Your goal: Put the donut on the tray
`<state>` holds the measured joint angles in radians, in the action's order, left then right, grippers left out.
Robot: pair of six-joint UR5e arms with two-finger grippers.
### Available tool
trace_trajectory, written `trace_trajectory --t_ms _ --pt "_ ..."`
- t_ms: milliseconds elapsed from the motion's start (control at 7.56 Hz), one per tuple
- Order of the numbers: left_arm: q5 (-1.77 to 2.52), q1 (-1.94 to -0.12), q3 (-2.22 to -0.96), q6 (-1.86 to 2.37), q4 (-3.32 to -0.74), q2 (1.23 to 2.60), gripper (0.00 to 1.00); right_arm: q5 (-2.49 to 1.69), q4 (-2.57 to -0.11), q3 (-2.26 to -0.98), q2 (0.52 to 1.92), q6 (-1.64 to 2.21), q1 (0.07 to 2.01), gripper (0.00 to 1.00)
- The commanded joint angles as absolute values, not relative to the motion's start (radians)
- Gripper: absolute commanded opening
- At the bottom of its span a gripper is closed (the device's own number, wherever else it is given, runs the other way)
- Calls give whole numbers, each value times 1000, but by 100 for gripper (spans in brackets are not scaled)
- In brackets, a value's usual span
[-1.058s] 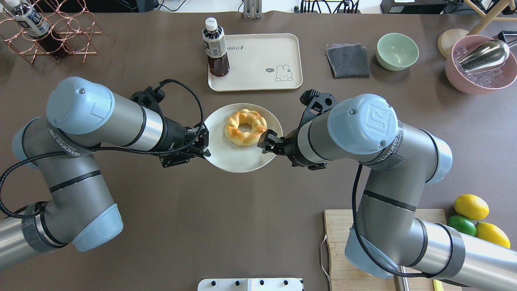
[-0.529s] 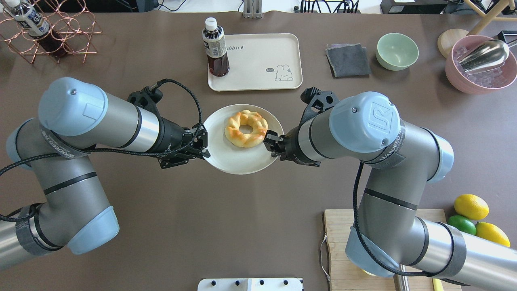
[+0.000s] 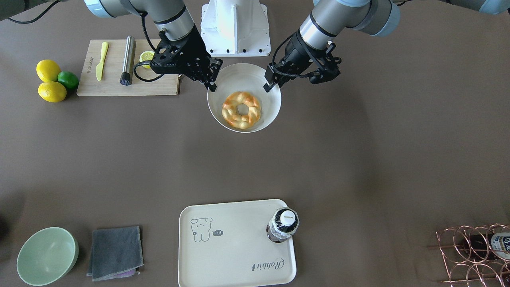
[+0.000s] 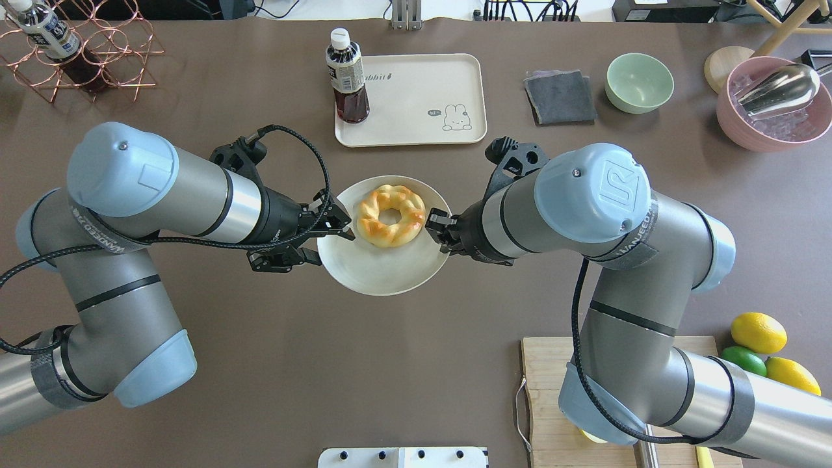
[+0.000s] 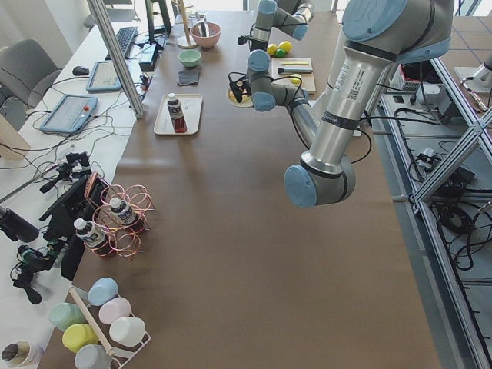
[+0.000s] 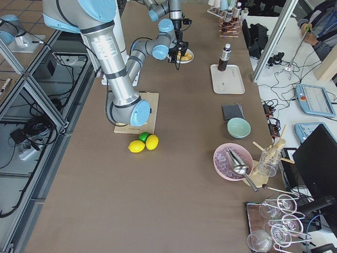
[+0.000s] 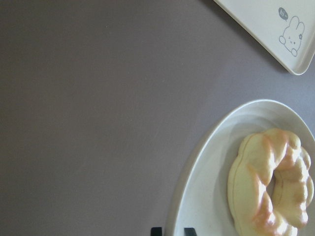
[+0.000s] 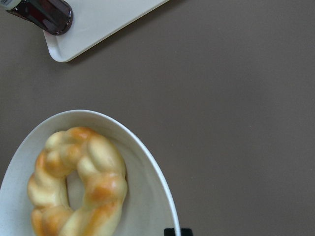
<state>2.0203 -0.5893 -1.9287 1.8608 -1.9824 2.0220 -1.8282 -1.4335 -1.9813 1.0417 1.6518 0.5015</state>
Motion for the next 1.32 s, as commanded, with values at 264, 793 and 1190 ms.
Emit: trace_trajectory --t_ms 264,793,1190 --pt "2029 -623 -1936 1859 -1979 1976 98 -1876 -1405 -1947 1052 1862 543 0" --pt "2051 -692 -1971 1847 -1980 1835 98 -1870 -1343 -1788 1039 1977 642 0" --pt "2114 -784 -2040 1634 -1980 1665 98 -1798 -1255 -1419 820 2080 695 0"
